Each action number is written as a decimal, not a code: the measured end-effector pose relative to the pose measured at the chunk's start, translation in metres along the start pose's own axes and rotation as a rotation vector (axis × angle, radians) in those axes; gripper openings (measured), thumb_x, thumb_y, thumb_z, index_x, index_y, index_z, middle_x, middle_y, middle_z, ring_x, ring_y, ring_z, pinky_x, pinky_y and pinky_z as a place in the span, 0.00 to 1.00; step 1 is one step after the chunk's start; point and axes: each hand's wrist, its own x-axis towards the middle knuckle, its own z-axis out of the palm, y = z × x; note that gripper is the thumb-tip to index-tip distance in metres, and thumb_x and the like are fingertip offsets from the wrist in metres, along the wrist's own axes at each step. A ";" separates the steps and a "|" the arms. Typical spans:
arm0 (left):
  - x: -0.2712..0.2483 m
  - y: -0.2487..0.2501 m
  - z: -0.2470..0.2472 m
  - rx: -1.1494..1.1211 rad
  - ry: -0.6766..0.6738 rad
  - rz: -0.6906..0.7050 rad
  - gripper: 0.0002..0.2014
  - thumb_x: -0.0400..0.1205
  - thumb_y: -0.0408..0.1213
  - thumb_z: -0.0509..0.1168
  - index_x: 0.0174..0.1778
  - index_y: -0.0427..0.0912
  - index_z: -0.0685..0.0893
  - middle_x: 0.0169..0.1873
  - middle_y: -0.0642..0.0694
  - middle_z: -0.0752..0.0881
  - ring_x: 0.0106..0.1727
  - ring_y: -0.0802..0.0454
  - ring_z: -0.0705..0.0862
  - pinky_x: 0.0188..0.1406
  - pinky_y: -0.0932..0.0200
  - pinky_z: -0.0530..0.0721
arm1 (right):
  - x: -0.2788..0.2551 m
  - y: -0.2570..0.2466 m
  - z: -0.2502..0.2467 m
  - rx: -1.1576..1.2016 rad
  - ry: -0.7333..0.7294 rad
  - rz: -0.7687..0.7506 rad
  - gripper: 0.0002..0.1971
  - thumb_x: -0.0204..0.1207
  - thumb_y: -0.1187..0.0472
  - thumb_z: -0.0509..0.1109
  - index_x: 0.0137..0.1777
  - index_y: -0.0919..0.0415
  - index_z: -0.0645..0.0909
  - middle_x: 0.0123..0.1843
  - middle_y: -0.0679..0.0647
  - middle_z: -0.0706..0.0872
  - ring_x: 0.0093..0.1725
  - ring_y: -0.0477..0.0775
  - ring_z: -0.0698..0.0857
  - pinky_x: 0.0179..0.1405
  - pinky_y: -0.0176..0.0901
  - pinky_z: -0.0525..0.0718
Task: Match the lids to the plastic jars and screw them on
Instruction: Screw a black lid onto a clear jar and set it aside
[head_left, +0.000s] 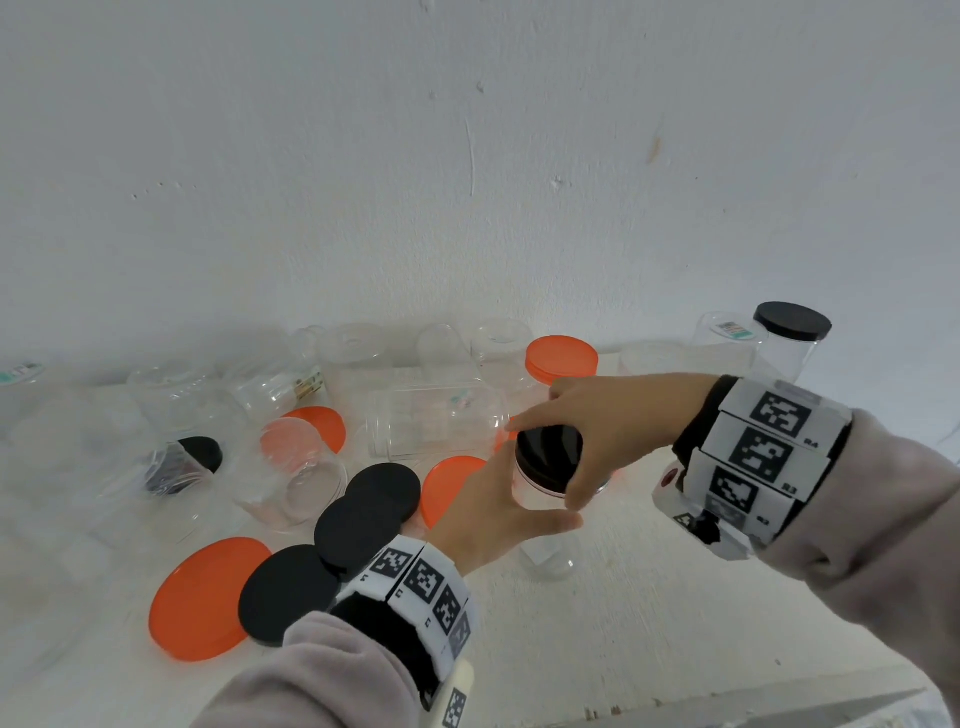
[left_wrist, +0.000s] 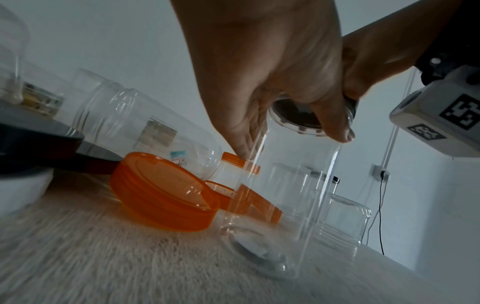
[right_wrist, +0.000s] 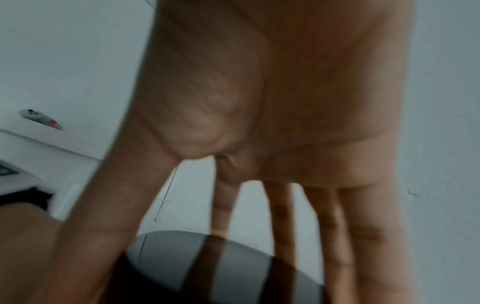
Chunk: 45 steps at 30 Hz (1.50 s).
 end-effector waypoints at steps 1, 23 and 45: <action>0.000 0.000 0.000 -0.002 -0.003 -0.003 0.43 0.67 0.52 0.80 0.76 0.58 0.64 0.65 0.65 0.77 0.66 0.66 0.75 0.62 0.72 0.70 | 0.000 0.002 -0.002 -0.028 -0.019 -0.011 0.41 0.63 0.43 0.80 0.76 0.33 0.65 0.54 0.41 0.70 0.54 0.45 0.71 0.43 0.37 0.73; -0.003 0.002 0.003 0.014 0.040 0.001 0.39 0.67 0.52 0.79 0.70 0.64 0.65 0.55 0.73 0.77 0.54 0.83 0.73 0.46 0.84 0.71 | -0.001 -0.005 0.006 0.031 0.116 0.016 0.37 0.63 0.39 0.78 0.74 0.40 0.71 0.46 0.37 0.70 0.53 0.45 0.73 0.42 0.36 0.75; -0.005 0.000 0.009 -0.053 0.070 0.011 0.37 0.68 0.47 0.80 0.68 0.65 0.66 0.55 0.71 0.80 0.54 0.84 0.75 0.46 0.83 0.74 | 0.002 -0.011 0.017 0.066 0.289 0.017 0.18 0.60 0.39 0.77 0.48 0.41 0.81 0.37 0.40 0.78 0.43 0.47 0.79 0.35 0.38 0.73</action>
